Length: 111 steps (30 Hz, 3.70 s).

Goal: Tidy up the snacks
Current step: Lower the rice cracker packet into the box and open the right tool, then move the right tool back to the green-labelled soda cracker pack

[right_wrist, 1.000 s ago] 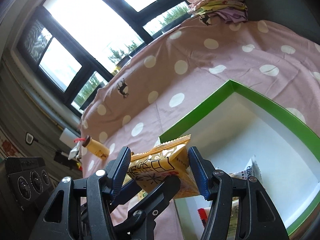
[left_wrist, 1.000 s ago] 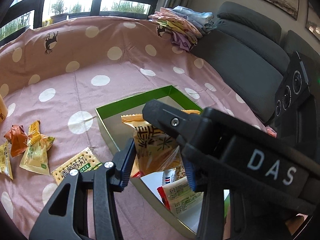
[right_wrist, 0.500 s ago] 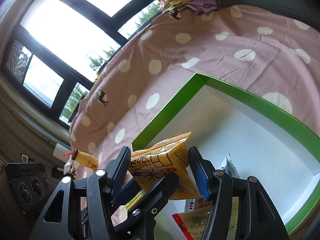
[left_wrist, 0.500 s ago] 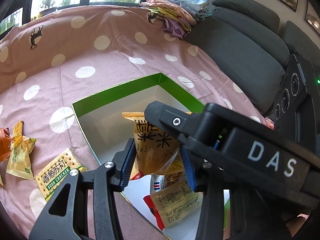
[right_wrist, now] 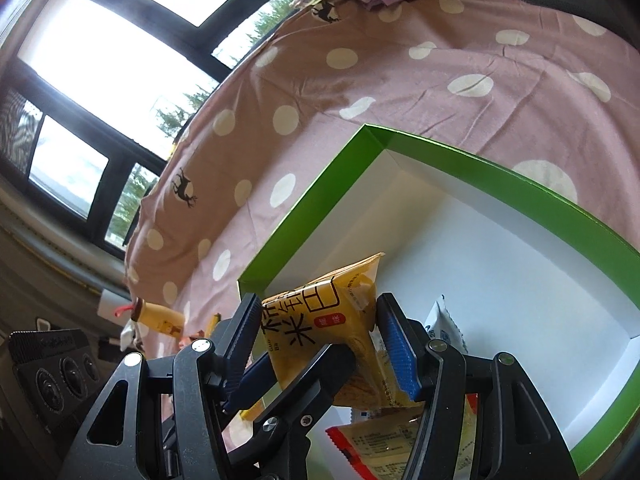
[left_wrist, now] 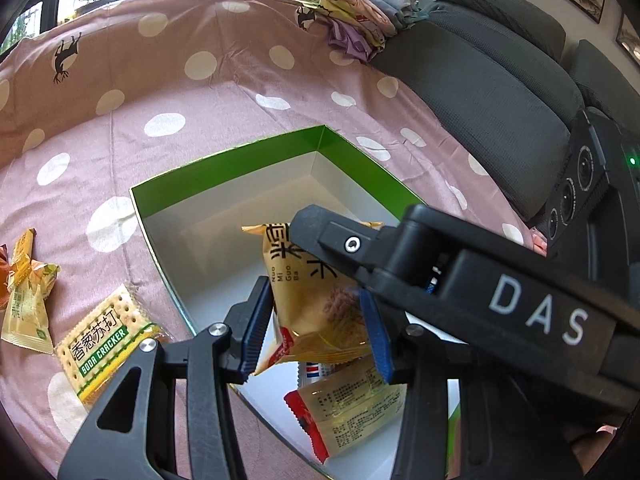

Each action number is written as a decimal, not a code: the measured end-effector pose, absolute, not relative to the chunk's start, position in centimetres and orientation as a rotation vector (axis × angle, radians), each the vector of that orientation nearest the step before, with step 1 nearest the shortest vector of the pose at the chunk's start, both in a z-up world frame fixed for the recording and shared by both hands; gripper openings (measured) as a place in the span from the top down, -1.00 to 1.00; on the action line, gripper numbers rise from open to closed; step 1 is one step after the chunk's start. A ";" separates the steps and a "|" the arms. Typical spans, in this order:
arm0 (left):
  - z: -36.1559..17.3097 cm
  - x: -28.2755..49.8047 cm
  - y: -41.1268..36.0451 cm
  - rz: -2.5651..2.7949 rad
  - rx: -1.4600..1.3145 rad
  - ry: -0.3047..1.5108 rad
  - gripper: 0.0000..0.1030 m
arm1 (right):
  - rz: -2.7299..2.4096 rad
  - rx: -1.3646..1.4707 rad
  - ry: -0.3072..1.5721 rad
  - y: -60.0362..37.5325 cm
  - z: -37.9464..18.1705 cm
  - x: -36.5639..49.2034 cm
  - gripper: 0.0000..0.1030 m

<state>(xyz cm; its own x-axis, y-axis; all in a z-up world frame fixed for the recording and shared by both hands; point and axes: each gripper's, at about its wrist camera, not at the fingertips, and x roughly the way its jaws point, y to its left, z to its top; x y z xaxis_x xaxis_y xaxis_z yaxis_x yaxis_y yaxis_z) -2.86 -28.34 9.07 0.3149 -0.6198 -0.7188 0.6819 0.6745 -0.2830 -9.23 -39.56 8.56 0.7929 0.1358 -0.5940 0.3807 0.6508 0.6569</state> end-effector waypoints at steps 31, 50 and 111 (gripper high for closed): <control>8.8 -3.1 -27.0 -0.809 0.049 0.938 -0.15 | -0.291 0.877 0.733 -40.4 7.6 -9.3 -0.22; 11.5 -4.1 -21.3 -0.726 -0.007 0.852 -0.44 | -0.308 0.776 0.676 -38.2 10.5 -10.2 -0.21; 6.0 -1.6 6.5 -0.121 -0.445 0.966 -0.97 | -0.126 0.326 1.094 -20.8 3.6 1.4 -0.16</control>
